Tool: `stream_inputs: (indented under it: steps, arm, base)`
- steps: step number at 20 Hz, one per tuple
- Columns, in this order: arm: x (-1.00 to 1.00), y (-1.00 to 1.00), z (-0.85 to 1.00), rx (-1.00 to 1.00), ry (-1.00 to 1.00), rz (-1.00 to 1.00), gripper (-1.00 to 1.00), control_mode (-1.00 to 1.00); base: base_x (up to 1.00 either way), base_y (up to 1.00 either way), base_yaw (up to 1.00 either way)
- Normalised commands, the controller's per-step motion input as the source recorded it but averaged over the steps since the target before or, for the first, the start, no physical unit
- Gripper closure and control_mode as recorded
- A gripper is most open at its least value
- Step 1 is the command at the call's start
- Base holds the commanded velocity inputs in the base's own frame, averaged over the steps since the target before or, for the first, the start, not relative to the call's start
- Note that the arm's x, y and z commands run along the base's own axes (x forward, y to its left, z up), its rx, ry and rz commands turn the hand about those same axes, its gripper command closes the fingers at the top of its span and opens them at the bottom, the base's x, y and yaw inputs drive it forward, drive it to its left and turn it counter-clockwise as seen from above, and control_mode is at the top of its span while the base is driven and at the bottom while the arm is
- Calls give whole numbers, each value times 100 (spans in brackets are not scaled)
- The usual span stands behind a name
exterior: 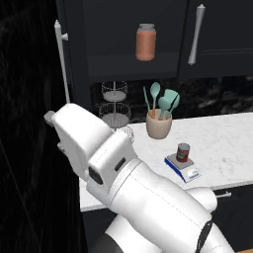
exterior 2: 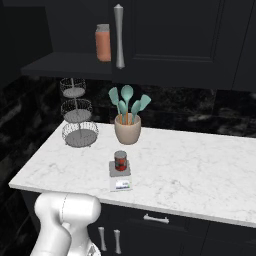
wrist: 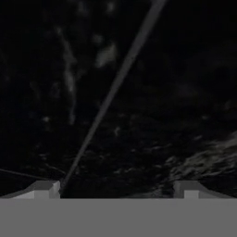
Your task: Pick the canned food and place it on the digital scale for weighing, and close the cabinet.
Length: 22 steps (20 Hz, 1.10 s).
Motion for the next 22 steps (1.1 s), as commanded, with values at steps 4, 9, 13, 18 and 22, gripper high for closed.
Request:
stream_inputs:
  steps: [4,9,13,18,22]
  arm:
    - [38,0,-11,13,10,-18,-100,-100]
    - [54,0,-19,10,8,-13,-100,-100]
    - [80,0,-5,3,9,-9,-100,-100]
    - [91,0,-2,1,14,-7,-100,-100]
    - [94,0,-10,0,10,-12,-100,-100]
  base:
    - [0,0,0]
    - [0,0,0]
    - [0,0,0]
    - [0,0,0]
    - [0,0,0]
